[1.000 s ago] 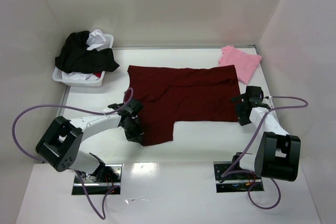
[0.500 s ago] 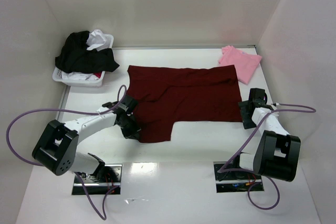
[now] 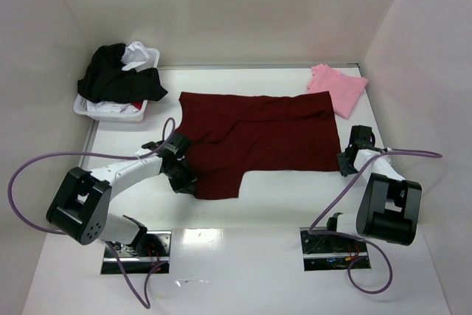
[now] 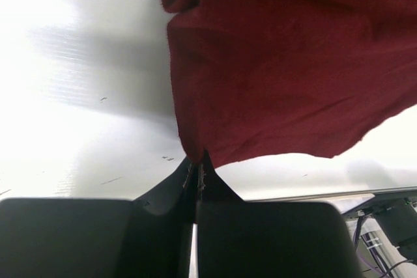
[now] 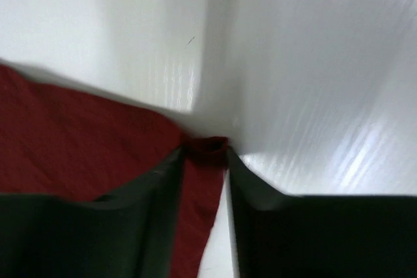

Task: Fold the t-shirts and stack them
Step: Grap the side of the flattened tshirt closest away from the robot with both arms, then fold the other side of the tshirt into a rectangle

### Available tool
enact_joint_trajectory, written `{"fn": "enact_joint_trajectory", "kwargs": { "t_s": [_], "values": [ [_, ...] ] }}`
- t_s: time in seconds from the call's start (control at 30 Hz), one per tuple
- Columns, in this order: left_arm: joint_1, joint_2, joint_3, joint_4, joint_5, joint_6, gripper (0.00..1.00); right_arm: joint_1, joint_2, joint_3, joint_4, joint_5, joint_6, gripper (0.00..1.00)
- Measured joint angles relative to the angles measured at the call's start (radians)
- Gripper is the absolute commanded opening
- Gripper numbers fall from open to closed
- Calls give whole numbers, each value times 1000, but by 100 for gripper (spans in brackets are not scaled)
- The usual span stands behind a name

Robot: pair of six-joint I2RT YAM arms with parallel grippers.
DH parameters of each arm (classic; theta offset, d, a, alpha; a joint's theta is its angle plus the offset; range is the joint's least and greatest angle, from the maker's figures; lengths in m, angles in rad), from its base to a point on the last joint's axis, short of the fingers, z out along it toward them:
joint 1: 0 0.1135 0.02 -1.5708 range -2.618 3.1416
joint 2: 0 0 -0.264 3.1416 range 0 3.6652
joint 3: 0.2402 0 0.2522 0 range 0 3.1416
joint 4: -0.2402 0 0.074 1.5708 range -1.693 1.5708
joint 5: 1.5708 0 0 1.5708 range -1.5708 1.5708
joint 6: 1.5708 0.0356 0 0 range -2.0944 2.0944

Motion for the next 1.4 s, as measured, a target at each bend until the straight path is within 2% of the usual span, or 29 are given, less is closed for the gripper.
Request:
{"fn": "enact_joint_trajectory", "kwargs": {
  "t_s": [0.07,0.2,0.5,0.67,0.77,1.0,1.4],
  "values": [
    [1,0,10,-2,1,0,0,-5,9,0,8,-2,-5,13],
    [10,0,34,-12,0,14,0,-12,22,1,24,-6,-9,1],
    [54,-69,87,-61,-27,28,0,-15,32,6,50,-24,-29,0],
    [75,-96,201,-92,-64,76,0,-16,32,32,41,-47,-59,0],
    [93,-87,278,-88,-86,106,0,-16,56,104,44,-75,-72,0],
    [202,66,487,-40,-106,212,0,-16,177,313,88,-154,-84,0],
    [268,438,831,33,-69,335,0,-7,447,580,159,-265,-104,0]
  ]
}}
